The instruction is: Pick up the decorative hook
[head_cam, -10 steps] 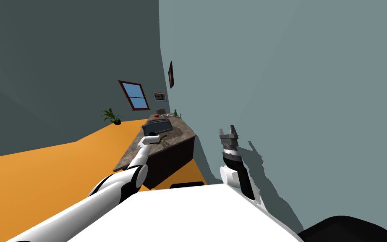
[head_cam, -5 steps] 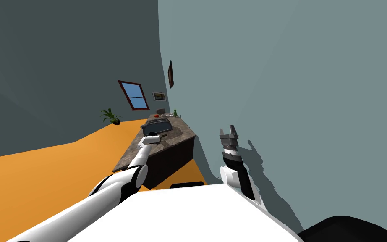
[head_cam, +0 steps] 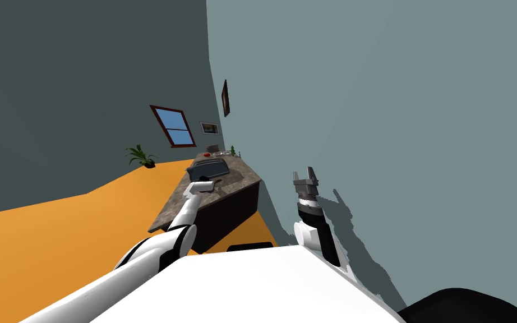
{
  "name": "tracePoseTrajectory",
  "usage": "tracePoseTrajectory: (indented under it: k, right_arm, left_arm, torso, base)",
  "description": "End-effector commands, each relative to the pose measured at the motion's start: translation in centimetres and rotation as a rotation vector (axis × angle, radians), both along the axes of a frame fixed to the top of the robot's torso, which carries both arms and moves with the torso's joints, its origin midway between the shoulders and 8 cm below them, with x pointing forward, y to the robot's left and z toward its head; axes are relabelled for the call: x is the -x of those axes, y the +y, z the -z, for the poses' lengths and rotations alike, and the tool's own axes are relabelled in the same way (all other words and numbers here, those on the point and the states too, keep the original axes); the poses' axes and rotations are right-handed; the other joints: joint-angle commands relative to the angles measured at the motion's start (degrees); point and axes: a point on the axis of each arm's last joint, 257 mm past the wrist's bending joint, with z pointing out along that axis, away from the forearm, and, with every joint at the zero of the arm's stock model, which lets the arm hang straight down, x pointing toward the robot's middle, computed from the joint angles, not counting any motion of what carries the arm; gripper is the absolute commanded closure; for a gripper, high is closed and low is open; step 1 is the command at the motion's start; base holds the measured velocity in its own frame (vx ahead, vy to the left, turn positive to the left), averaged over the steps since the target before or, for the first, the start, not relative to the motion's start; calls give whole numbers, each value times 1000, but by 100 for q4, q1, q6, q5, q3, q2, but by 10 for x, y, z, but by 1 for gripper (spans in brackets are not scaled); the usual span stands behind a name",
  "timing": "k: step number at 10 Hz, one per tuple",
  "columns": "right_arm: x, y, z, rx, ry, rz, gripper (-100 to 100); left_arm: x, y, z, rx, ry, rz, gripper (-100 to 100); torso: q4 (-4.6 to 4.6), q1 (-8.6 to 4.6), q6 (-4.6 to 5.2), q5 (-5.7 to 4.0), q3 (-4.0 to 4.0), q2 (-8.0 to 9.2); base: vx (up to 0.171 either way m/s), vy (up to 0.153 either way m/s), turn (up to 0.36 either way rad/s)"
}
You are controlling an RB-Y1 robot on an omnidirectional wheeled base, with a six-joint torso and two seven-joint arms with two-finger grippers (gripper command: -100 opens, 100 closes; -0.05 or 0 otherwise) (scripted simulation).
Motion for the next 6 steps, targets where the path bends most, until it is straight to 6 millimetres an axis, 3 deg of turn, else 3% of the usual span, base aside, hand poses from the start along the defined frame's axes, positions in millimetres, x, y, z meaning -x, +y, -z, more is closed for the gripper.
tracePoseTrajectory:
  k: [1,5,6]
  right_arm:
    - [0,0,0,0,0,0,0]
    - [0,0,0,0,0,0,0]
    - [0,0,0,0,0,0,0]
  left_arm:
    - [6,-1,-3,1,1,-10,100]
    - [12,-4,-7,1,-1,-24,100]
    - [13,-4,-7,2,0,-25,0]
  torso:
    - [0,0,0,0,0,0]
    - [0,-4,1,-2,1,2]
    - [0,-8,-1,-3,-1,-2]
  base:
    - [-16,29,-61]
    - [-18,27,-46]
    - [0,0,0]
